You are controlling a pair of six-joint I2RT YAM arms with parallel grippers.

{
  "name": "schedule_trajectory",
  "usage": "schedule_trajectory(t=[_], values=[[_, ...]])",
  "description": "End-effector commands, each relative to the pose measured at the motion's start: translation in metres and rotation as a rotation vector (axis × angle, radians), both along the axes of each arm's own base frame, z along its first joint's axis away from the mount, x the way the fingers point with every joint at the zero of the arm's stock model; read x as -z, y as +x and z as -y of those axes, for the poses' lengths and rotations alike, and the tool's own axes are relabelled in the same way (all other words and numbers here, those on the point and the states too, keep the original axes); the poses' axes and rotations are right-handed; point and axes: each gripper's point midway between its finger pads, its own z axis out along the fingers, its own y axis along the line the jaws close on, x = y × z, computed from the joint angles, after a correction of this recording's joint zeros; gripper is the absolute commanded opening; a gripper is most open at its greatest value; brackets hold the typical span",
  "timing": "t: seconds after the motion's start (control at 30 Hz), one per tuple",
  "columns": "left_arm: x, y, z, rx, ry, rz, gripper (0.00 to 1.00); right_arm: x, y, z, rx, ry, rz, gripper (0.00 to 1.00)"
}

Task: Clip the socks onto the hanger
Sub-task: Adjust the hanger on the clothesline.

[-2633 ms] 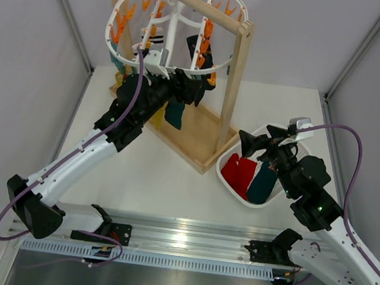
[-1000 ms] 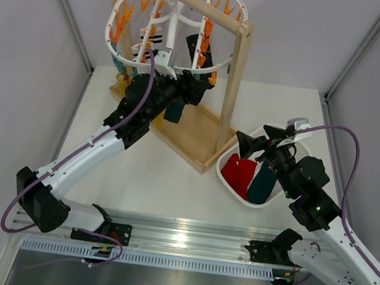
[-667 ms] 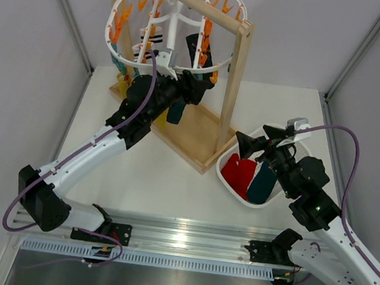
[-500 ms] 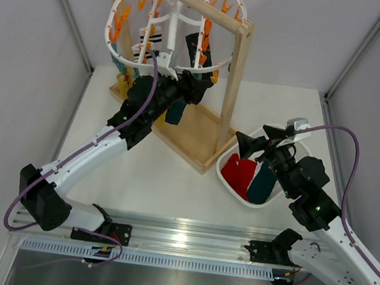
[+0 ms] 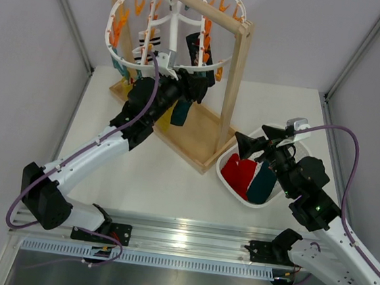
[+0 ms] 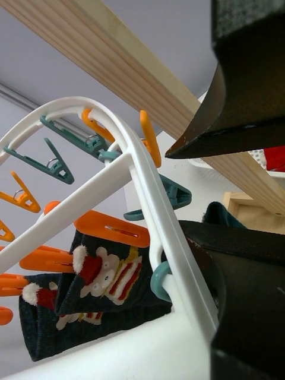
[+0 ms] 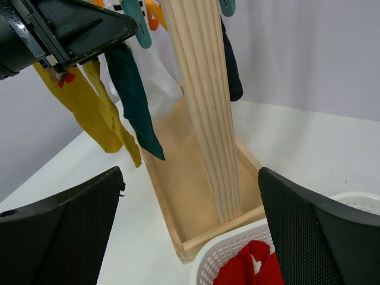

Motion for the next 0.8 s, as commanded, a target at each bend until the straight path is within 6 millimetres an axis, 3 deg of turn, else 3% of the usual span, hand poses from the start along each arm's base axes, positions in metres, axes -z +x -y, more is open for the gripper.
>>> schedule_trajectory(t=[0.0,0.33,0.5,0.77], values=[[-0.042,-0.002,-0.012,-0.037,-0.093,0.119,0.49,-0.012,-0.002,-0.002,-0.019,0.038,0.033,0.98],[-0.036,-0.016,-0.031,-0.073,-0.075,0.108,0.51,-0.011,-0.002,-0.015,-0.072,0.029,0.031,0.98],[-0.036,-0.028,-0.049,-0.098,-0.07,0.114,0.52,-0.01,-0.002,-0.018,-0.085,0.029,0.03,0.98],[-0.028,-0.028,-0.079,-0.17,-0.032,0.084,0.53,-0.012,-0.004,-0.02,-0.099,0.04,0.024,0.98]])
